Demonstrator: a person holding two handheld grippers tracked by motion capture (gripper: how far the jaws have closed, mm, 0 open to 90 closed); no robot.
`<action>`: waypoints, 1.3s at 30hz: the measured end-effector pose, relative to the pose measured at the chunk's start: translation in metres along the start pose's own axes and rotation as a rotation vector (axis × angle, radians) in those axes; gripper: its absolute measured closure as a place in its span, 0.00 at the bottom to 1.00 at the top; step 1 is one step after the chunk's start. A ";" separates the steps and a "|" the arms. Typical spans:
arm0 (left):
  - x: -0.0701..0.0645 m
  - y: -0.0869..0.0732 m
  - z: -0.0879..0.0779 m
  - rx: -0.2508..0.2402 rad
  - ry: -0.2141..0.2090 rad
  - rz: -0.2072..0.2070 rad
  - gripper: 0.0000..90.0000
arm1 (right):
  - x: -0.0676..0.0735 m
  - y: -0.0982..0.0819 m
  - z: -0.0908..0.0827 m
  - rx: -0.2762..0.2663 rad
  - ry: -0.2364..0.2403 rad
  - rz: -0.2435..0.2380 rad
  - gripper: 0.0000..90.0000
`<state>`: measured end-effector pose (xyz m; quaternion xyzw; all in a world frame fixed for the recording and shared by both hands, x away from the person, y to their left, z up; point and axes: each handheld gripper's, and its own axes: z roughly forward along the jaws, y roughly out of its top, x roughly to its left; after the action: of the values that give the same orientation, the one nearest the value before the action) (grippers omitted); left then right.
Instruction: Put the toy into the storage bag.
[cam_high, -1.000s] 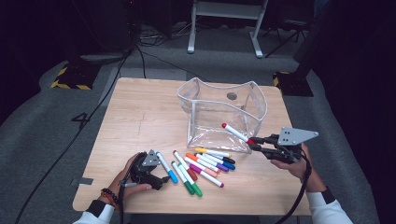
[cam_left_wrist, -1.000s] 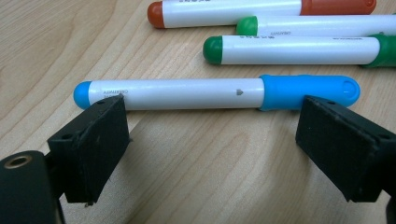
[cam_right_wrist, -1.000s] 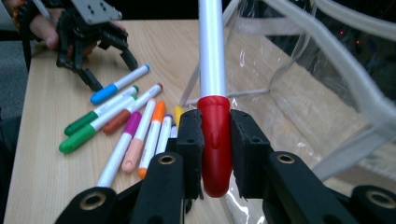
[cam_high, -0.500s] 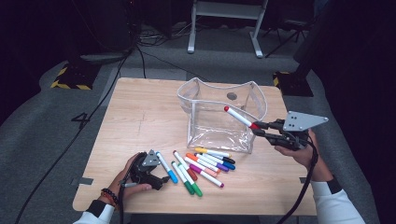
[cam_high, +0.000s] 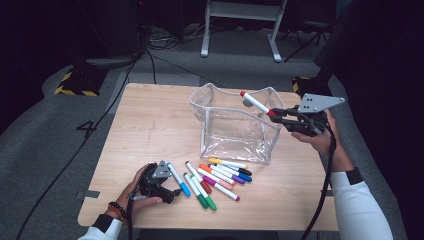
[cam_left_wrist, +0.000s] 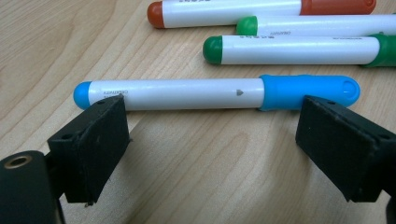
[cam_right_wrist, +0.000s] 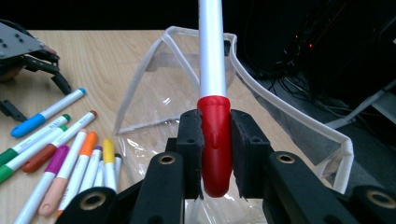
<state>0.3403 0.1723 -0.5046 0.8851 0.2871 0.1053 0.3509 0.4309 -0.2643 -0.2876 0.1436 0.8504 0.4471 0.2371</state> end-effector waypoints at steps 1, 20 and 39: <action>0.000 0.000 0.000 0.000 0.000 0.000 0.11 | -0.003 0.002 0.003 0.014 -0.003 -0.004 0.83; 0.000 0.000 0.000 0.001 0.000 0.001 0.11 | -0.039 0.003 0.072 0.236 0.048 0.064 0.83; 0.000 0.000 0.000 0.000 0.000 0.000 0.11 | -0.015 0.002 0.092 0.471 0.309 0.030 0.83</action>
<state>0.3402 0.1723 -0.5046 0.8851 0.2872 0.1054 0.3508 0.4924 -0.2065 -0.3264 0.1376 0.9547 0.2572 0.0582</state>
